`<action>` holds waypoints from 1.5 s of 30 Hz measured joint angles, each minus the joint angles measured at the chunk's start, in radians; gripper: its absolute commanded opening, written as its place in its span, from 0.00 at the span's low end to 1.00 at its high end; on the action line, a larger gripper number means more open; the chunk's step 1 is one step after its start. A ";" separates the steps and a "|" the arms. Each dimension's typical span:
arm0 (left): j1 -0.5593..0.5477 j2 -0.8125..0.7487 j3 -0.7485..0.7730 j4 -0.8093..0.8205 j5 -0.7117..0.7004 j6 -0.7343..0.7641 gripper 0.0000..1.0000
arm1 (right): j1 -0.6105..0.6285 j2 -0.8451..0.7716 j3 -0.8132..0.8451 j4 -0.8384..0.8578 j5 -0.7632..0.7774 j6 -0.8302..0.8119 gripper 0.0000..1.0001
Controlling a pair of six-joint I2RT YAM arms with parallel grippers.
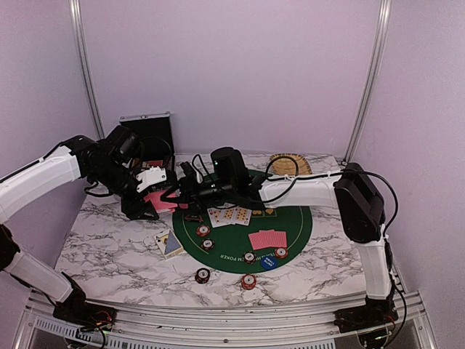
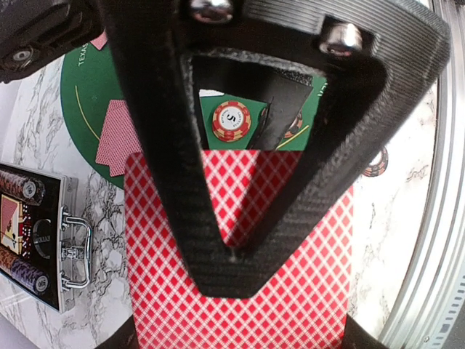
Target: Distribute texas hold em gaming equipment
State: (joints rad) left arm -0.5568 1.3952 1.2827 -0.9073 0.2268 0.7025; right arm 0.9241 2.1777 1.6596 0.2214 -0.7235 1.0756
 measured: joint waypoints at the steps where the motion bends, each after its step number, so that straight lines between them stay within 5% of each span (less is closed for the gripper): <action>1: 0.000 0.000 0.000 0.000 0.000 0.000 0.00 | 0.000 -0.005 -0.004 0.000 0.000 0.001 0.42; 7: 0.000 0.000 0.000 0.001 0.000 0.000 0.00 | -0.004 -0.049 -0.041 -0.001 0.000 0.006 0.27; 13: 0.000 0.000 0.000 0.001 0.000 0.000 0.00 | -0.012 -0.080 -0.066 -0.005 0.001 0.009 0.23; 45: 0.000 0.000 0.000 0.002 0.000 0.000 0.00 | -0.024 -0.164 -0.142 -0.025 -0.010 0.014 0.30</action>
State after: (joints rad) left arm -0.5568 1.3952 1.2827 -0.9058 0.2264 0.7025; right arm 0.9001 2.0132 1.5181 0.1967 -0.7330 1.0893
